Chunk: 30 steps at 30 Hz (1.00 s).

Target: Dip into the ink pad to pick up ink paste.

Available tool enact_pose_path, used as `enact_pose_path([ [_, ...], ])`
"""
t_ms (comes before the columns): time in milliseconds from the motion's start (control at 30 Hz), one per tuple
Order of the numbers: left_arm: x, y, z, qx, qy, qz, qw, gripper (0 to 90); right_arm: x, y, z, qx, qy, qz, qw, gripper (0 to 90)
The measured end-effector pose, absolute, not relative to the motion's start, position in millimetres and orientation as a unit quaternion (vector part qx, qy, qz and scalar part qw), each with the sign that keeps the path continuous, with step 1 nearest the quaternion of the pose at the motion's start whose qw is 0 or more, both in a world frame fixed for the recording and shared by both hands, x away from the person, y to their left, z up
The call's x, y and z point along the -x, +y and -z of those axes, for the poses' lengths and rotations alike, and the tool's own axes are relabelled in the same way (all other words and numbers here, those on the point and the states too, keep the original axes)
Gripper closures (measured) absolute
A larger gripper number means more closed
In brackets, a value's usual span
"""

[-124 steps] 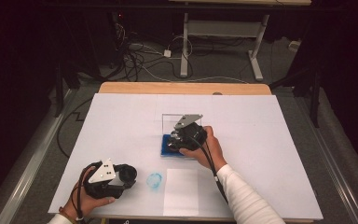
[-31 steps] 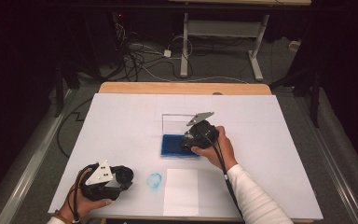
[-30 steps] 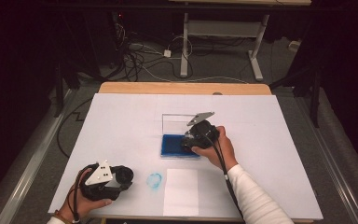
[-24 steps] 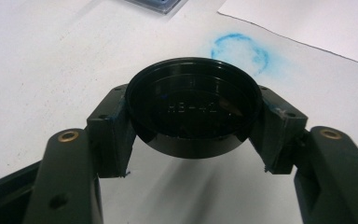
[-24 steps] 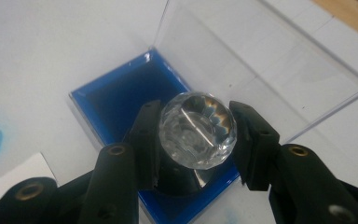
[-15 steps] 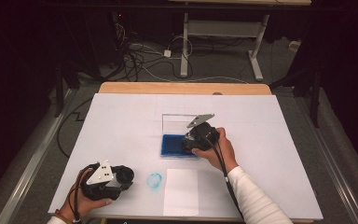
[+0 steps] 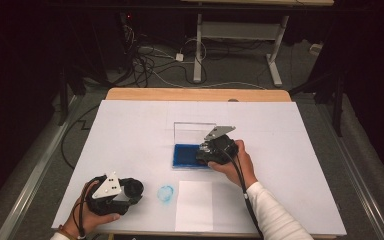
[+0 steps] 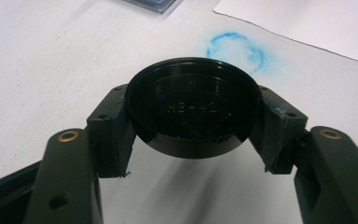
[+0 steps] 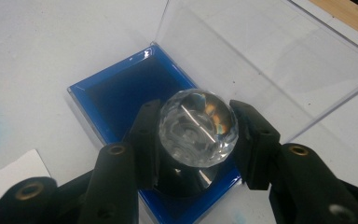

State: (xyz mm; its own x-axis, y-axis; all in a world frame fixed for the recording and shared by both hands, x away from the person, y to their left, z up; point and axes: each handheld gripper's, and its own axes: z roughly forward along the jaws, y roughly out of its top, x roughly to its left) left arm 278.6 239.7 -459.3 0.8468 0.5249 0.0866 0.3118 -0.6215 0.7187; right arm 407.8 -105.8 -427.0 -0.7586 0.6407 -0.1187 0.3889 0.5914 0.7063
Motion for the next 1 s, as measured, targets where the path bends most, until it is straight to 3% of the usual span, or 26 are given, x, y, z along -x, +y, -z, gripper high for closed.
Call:
enact_pose_path([
  [133, -278.7, 238.9, 459.2, -0.889, 0.234, -0.145, 0.366, 36.7, -403.8, -99.7, 426.1, -0.282, 0.879, -0.326, 0.201, 57.3],
  [1000, -280.5, 239.2, 459.1, -0.887, 0.235, -0.143, 0.370, 36.7, -406.0, -106.9, 430.1, -0.287, 0.874, -0.350, 0.178, 57.0],
])
